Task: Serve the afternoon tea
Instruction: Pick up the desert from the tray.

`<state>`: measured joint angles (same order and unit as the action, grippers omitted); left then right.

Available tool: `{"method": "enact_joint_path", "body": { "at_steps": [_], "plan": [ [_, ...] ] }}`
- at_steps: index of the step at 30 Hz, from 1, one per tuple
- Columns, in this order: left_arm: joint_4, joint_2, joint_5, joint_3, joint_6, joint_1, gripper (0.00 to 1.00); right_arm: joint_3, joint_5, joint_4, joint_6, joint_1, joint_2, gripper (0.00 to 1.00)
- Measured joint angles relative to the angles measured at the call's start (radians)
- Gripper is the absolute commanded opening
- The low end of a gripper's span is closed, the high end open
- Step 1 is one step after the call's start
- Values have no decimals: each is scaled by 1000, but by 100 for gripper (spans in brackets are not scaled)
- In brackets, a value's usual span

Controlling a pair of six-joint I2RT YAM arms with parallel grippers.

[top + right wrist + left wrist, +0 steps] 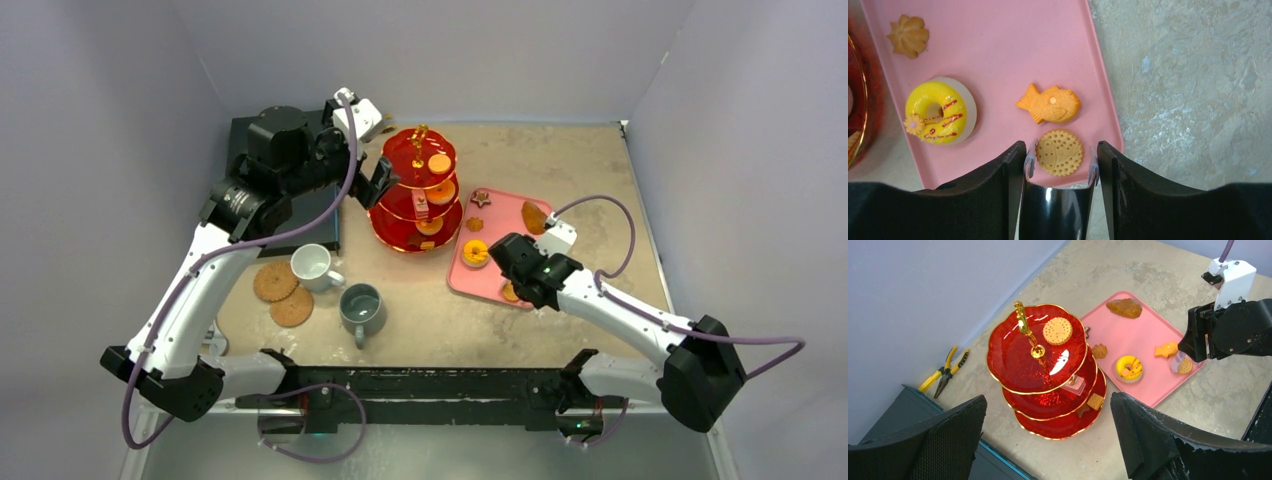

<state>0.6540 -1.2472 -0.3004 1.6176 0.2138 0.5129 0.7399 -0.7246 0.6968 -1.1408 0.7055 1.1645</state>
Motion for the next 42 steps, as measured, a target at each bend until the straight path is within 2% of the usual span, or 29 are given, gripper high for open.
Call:
{"method": "enact_joint_path", "body": {
  "at_steps": [10,20,24,28,32,37,42],
  "plan": [
    [11,-8,-6,14,14,0,95,0,-64,-30,-29,0,0,54],
    [22,-8,-6,15,14,0,95,-50,-39,-92,-37,2,11,53],
    [21,-8,-6,15,14,0,95,-62,-27,-100,-37,9,-2,47],
    [22,-7,-6,15,14,0,95,-62,-17,-116,-34,18,1,34],
    [22,-7,-6,15,14,0,95,-52,-26,-111,-29,31,8,26],
    [22,-7,-5,15,14,0,95,19,-79,-97,21,69,-20,25],
    [31,-13,21,27,14,0,92,134,-162,-174,182,120,-71,27]
  ]
}}
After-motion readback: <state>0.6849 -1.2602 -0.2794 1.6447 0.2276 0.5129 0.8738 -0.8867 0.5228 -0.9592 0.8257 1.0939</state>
